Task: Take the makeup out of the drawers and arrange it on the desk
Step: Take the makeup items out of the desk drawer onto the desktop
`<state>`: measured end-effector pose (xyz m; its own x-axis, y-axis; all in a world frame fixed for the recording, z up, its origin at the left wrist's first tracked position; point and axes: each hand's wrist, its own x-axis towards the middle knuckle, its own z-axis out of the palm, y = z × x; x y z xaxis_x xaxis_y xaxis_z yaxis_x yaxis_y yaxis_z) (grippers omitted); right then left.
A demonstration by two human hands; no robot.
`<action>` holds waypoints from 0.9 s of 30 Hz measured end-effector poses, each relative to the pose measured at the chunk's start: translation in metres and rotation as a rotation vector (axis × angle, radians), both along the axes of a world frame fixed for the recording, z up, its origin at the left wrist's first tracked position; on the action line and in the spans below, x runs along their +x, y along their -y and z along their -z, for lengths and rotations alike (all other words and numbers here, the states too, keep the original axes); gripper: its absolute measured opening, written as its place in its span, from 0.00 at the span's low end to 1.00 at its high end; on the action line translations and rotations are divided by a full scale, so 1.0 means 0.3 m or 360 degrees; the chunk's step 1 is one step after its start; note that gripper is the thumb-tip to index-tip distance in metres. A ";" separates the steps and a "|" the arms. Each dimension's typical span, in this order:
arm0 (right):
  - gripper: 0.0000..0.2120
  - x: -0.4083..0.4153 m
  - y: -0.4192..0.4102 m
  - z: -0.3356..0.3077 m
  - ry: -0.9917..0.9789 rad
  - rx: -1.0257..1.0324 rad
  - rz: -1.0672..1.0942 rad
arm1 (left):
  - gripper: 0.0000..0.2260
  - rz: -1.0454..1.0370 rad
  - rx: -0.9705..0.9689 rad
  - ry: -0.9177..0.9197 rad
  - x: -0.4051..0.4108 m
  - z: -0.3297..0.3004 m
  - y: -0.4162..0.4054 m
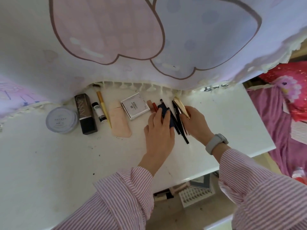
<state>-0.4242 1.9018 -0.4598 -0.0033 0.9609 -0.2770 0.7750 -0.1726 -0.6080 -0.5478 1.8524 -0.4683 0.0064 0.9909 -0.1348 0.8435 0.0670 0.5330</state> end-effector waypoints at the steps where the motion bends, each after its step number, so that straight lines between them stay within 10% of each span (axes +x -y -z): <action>1: 0.11 0.010 -0.006 0.000 0.0004 0.0019 -0.0004 | 0.23 0.0060 0.0044 -0.0110 0.003 0.015 0.001; 11: 0.25 0.075 0.019 0.030 0.0166 0.0137 -0.0202 | 0.26 0.0196 -0.0025 -0.0507 0.014 0.071 0.033; 27: 0.09 0.379 0.453 0.025 -0.0149 0.0377 -0.0730 | 0.08 0.0256 0.0472 0.0217 0.188 0.064 0.595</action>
